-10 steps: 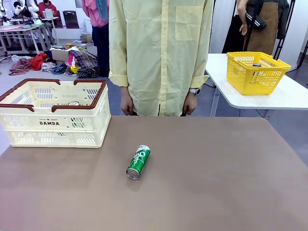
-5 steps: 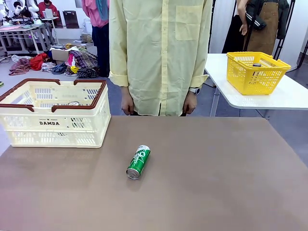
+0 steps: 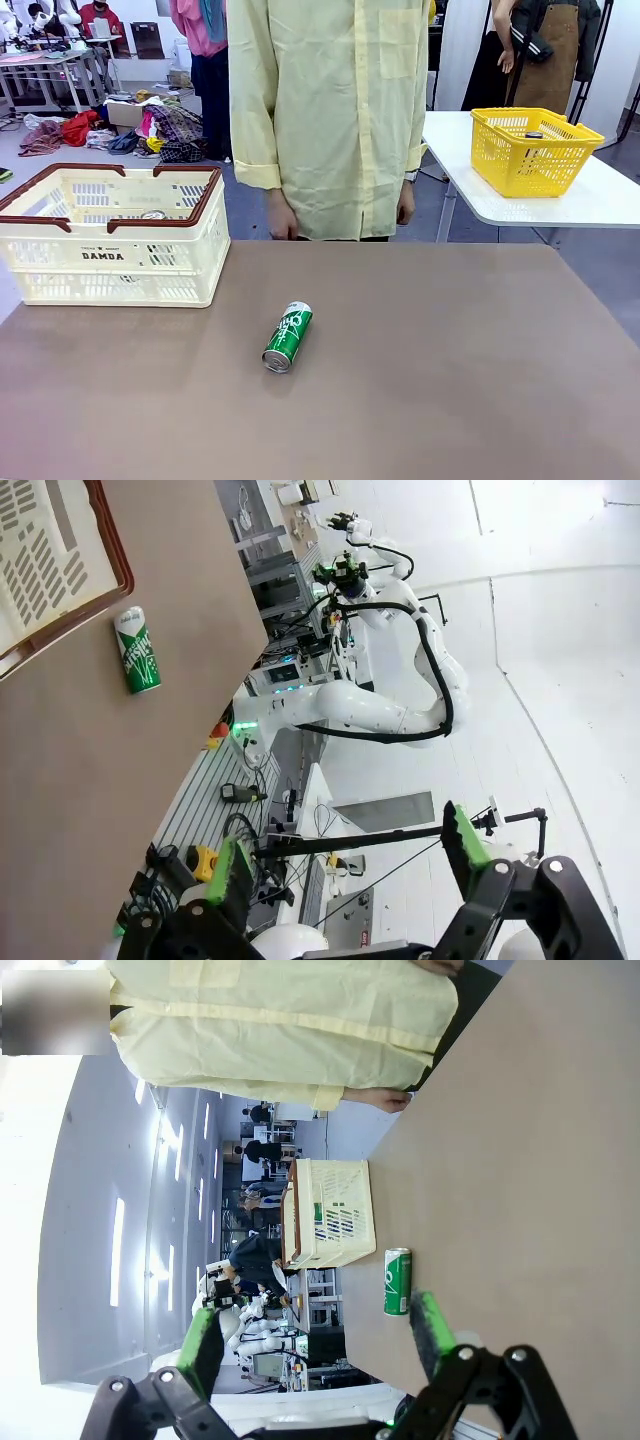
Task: Place the drinks into the Shopping basket.
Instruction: Pick up one drink and place it into the Shopping basket.
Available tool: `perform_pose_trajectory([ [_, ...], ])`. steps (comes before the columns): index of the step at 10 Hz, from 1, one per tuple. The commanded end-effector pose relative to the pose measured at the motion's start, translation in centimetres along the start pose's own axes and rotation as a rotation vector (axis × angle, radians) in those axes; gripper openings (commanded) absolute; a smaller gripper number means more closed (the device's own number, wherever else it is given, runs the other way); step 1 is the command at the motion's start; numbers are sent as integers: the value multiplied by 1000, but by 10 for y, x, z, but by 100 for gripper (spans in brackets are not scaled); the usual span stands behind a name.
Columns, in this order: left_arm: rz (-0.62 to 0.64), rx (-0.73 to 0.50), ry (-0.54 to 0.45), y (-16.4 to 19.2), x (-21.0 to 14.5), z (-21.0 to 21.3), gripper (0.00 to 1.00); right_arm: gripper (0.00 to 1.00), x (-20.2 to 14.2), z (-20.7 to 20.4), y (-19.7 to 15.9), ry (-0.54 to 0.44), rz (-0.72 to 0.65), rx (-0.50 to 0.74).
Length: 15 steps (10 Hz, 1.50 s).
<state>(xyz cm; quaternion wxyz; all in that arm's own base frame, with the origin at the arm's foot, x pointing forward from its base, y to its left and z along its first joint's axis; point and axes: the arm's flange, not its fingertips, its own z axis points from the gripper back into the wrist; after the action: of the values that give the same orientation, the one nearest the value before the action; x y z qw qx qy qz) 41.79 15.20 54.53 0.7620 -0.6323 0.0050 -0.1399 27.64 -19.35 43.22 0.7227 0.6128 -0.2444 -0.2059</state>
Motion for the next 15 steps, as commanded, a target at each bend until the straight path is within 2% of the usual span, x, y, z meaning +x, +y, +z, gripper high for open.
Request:
perform_pose_trajectory([
  [1, -8, -2, -6, -2, 0, 4, 100, 100, 4, -2, 2, -10, 19, 22],
  [9, 0, 1, 0, 0, 0, 0, 100, 100, 4, -2, 2, -10, 19, 22],
  [10, 9, -65, -47, -10, -2, -6, 100, 100, 4, -2, 2, -10, 19, 22],
  [11, 65, 13, -41, -36, 17, -43, 100, 100, 4, -2, 2, -10, 19, 22],
  [13, 118, 254, 135, -83, 55, -148, 100, 100, 4, -2, 2, -10, 19, 22],
  [15, 125, 520, 433, -93, 66, -276, 100, 100, 4, -2, 2, -10, 19, 22],
])
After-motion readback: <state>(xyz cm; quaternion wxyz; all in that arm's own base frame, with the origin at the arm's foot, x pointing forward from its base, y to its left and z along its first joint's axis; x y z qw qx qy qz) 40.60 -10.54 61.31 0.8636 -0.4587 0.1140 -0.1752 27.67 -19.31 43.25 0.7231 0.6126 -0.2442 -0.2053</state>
